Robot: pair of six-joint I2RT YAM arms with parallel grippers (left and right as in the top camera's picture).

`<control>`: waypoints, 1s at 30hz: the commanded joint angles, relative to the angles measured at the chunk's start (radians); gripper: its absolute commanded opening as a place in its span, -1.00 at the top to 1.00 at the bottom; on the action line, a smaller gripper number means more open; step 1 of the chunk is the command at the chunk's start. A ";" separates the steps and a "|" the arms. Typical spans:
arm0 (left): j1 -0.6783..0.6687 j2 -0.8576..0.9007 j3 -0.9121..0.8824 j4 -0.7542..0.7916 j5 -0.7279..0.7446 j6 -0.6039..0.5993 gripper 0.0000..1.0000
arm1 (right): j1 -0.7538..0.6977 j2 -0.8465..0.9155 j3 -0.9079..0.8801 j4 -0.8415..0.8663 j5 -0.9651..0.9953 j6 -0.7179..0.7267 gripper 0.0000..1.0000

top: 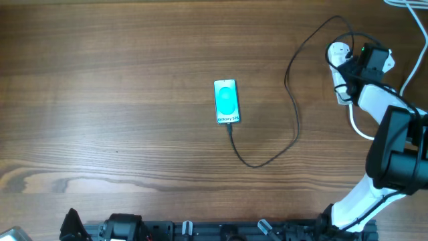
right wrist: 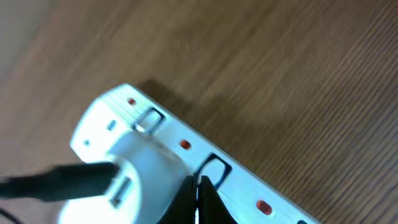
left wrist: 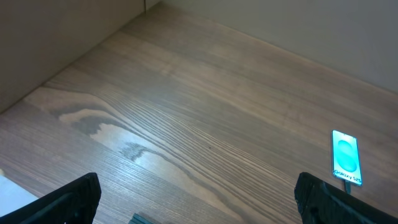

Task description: Plug charger to phone and switch on socket

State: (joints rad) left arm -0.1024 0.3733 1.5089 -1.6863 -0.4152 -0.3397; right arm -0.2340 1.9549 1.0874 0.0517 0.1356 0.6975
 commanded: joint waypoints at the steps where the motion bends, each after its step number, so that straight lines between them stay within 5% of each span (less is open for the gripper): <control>1: 0.003 -0.010 -0.006 0.003 -0.012 -0.013 -1.00 | 0.034 0.047 0.007 -0.005 -0.002 -0.016 0.91; 14: 0.003 -0.010 -0.006 0.003 -0.001 -0.013 -1.00 | 0.043 0.020 0.156 -0.195 0.104 -0.066 0.91; 30: 0.003 -0.010 -0.006 0.003 -0.001 -0.013 -1.00 | 0.045 0.066 0.188 -0.214 0.134 -0.121 0.91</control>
State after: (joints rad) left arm -0.1024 0.3733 1.5089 -1.6863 -0.4145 -0.3397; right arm -0.1970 1.9797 1.2579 -0.1638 0.2890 0.5961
